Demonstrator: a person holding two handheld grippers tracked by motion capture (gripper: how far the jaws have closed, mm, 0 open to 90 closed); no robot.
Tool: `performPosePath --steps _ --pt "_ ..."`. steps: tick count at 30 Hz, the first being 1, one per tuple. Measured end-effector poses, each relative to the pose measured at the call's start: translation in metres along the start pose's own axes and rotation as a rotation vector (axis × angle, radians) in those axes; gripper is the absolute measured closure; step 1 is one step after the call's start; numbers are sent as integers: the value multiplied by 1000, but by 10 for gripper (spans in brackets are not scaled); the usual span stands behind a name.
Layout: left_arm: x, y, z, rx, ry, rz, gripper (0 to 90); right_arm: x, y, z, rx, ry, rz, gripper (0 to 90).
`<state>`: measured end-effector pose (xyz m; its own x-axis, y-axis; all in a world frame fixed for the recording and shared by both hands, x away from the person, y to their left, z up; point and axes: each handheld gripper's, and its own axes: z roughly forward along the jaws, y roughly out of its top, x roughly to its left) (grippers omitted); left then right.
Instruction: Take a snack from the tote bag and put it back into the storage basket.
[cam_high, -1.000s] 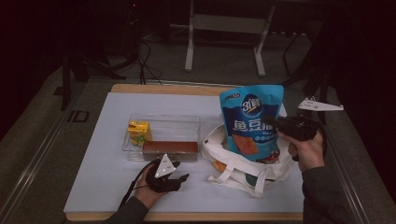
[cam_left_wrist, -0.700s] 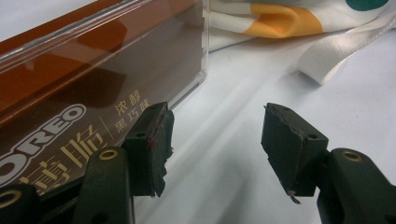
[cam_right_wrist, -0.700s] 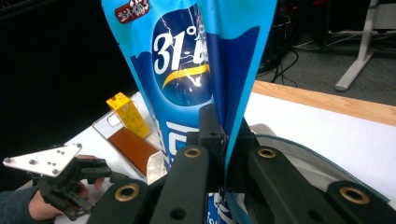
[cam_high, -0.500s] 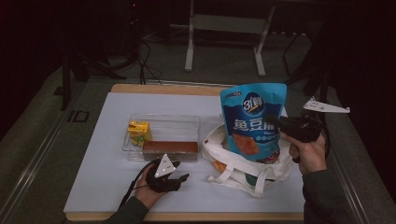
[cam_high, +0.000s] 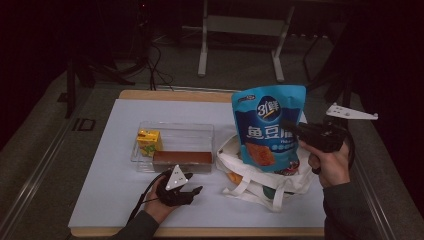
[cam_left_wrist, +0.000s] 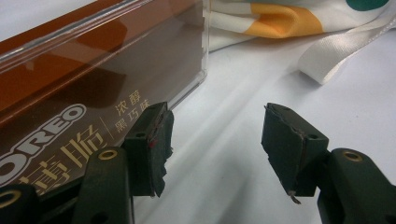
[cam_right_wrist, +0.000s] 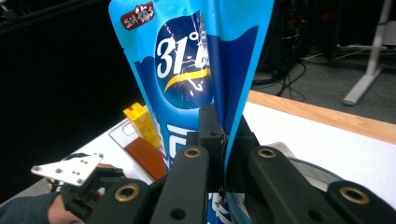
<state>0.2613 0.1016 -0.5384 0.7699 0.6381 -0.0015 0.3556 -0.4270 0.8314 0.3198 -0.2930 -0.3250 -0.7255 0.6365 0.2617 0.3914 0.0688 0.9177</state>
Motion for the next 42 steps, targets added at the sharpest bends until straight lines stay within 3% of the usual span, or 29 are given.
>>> performPosePath --steps 18,42 --pt "0 0 0 0 0 2 419 21 11 14 -20 69 -22 888" --pt "0 0 0 1 -1 3 413 47 23 52 -39 148 -26 887"
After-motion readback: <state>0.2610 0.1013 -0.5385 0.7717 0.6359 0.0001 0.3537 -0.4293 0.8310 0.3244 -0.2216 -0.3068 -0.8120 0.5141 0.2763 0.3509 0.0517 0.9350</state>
